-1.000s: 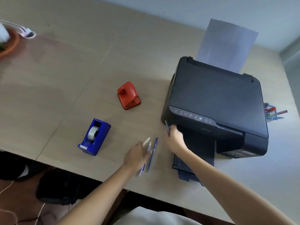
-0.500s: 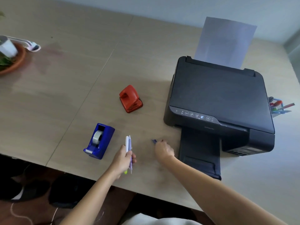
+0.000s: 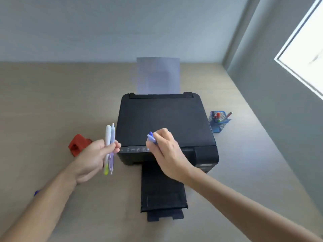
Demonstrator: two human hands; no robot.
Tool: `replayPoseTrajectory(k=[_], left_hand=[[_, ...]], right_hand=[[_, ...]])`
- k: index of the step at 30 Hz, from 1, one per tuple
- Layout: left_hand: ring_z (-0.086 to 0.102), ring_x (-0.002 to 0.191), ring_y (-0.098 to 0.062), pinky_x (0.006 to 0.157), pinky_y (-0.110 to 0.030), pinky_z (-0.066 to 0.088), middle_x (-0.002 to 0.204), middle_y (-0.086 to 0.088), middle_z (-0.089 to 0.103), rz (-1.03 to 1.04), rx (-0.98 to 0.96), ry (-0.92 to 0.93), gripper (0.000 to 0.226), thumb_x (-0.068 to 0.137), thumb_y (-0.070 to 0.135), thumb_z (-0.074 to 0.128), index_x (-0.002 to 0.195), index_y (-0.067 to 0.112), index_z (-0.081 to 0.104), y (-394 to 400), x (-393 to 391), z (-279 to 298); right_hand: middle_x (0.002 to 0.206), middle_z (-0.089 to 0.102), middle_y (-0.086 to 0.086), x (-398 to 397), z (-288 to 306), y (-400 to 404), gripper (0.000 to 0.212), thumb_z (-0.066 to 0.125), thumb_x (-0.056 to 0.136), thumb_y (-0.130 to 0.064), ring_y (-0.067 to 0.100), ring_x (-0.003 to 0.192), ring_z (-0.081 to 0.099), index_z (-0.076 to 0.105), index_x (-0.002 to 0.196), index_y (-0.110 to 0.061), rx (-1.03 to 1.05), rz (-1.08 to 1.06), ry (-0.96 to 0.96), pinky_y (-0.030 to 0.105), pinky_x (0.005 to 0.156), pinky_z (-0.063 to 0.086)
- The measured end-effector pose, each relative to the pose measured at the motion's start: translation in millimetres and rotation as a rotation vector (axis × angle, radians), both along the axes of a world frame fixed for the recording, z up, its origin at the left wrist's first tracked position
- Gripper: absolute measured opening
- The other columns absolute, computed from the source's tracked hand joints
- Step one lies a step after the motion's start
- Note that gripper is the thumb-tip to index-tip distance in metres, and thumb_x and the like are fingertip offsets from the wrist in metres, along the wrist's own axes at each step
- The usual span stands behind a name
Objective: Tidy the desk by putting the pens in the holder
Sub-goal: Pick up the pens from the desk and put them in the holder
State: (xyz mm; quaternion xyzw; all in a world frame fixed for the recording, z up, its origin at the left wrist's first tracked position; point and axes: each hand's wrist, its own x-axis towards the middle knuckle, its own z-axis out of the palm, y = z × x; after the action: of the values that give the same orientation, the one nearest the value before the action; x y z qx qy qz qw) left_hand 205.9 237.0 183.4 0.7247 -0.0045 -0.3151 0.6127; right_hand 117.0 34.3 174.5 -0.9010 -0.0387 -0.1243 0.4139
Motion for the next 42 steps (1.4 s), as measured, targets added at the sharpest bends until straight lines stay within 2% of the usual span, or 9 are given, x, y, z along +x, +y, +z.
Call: replayPoseTrajectory(k=[4, 8, 12, 18, 23, 28, 34, 38, 42], left_hand=[[0.052, 0.12, -0.024, 0.103, -0.055, 0.041, 0.121, -0.013, 0.058, -0.14, -0.108, -0.067, 0.02, 0.098, 0.005, 0.044, 0.086, 0.013, 0.058, -125.1, 5.1, 43.4], [0.063, 0.101, -0.026, 0.092, -0.046, 0.048, 0.101, -0.01, 0.064, -0.214, -0.235, -0.157, 0.025, 0.096, -0.003, 0.046, 0.081, 0.014, 0.057, -251.3, 5.7, 53.6], [0.061, 0.089, -0.025, 0.088, -0.042, 0.05, 0.089, -0.008, 0.063, -0.244, -0.173, -0.238, 0.029, 0.093, -0.01, 0.049, 0.078, 0.015, 0.056, -368.4, 15.5, 28.8], [0.068, 0.1, -0.035, 0.089, -0.052, 0.056, 0.098, -0.018, 0.072, -0.155, 0.03, -0.292, 0.028, 0.086, 0.003, 0.064, 0.07, 0.026, 0.061, -474.8, 56.8, -52.2], [0.067, 0.093, -0.027, 0.083, -0.037, 0.056, 0.093, -0.009, 0.068, -0.173, 0.19, -0.226, 0.008, 0.087, 0.011, 0.064, 0.083, 0.018, 0.065, -511.4, 68.5, -91.9], [0.068, 0.095, -0.031, 0.085, -0.041, 0.057, 0.096, -0.016, 0.07, -0.227, 0.259, -0.129, 0.01, 0.087, 0.014, 0.062, 0.079, 0.02, 0.064, -521.7, 76.2, -126.7], [0.054, 0.062, -0.019, 0.045, -0.015, 0.047, 0.074, -0.005, 0.058, -0.222, 0.087, -0.012, 0.013, 0.088, 0.022, 0.065, 0.09, 0.012, 0.056, -525.3, 69.0, -120.5], [0.058, 0.068, -0.025, 0.062, -0.03, 0.046, 0.085, -0.009, 0.062, -0.067, 0.003, 0.104, 0.04, 0.085, 0.053, 0.053, 0.096, 0.016, 0.063, -529.2, 69.9, -119.3], [0.06, 0.097, -0.03, 0.079, -0.032, 0.045, 0.107, -0.018, 0.064, -0.04, 0.217, -0.075, 0.042, 0.101, 0.037, 0.032, 0.114, 0.007, 0.058, -533.8, 58.1, -136.6]], right_hand=[[0.067, 0.057, -0.007, -18.8, 41.1, -136.5, 0.036, 0.041, 0.096, -0.027, 0.005, 0.074, 0.051, 0.064, 0.071, -0.014, 0.092, -0.313, -0.043, 0.014, 0.068, 0.035], [0.06, 0.069, -0.002, -35.0, 33.7, -257.4, 0.027, 0.053, 0.087, -0.027, 0.023, 0.073, 0.065, 0.066, 0.065, -0.018, 0.242, -0.674, 0.02, 0.038, 0.072, 0.048], [0.058, 0.067, -0.002, -29.5, -1.2, -341.9, 0.011, 0.059, 0.08, -0.022, 0.018, 0.063, 0.065, 0.066, 0.074, -0.017, 0.261, -0.83, 0.043, 0.035, 0.065, 0.048], [0.058, 0.065, 0.002, 14.4, -65.0, -381.9, 0.01, 0.06, 0.08, -0.013, 0.003, 0.049, 0.056, 0.067, 0.073, -0.013, 0.259, -0.782, 0.172, 0.008, 0.048, 0.037], [0.078, 0.066, 0.013, 47.3, -106.9, -394.7, 0.037, 0.048, 0.092, -0.04, 0.027, 0.072, 0.058, 0.057, 0.069, -0.011, 0.221, -0.672, 0.294, 0.032, 0.063, 0.039], [0.098, 0.047, 0.009, 54.5, -141.3, -397.3, 0.044, 0.032, 0.088, -0.053, 0.026, 0.098, 0.046, 0.062, 0.085, -0.02, 0.084, -0.657, 0.25, 0.031, 0.084, 0.036], [0.122, 0.041, 0.005, 53.4, -151.8, -395.1, 0.035, 0.037, 0.087, -0.053, 0.019, 0.119, 0.04, 0.051, 0.111, -0.031, 0.287, -0.589, 0.155, 0.031, 0.097, 0.037], [0.118, 0.056, 0.0, 62.2, -144.1, -399.4, 0.036, 0.028, 0.096, -0.044, 0.011, 0.109, 0.051, 0.051, 0.12, -0.029, 0.433, -0.616, 0.111, 0.023, 0.087, 0.039], [0.103, 0.06, 0.0, 64.0, -149.7, -394.7, 0.037, 0.031, 0.101, -0.028, 0.013, 0.095, 0.056, 0.047, 0.133, -0.018, 0.415, -0.578, 0.247, -0.005, 0.067, 0.034]])
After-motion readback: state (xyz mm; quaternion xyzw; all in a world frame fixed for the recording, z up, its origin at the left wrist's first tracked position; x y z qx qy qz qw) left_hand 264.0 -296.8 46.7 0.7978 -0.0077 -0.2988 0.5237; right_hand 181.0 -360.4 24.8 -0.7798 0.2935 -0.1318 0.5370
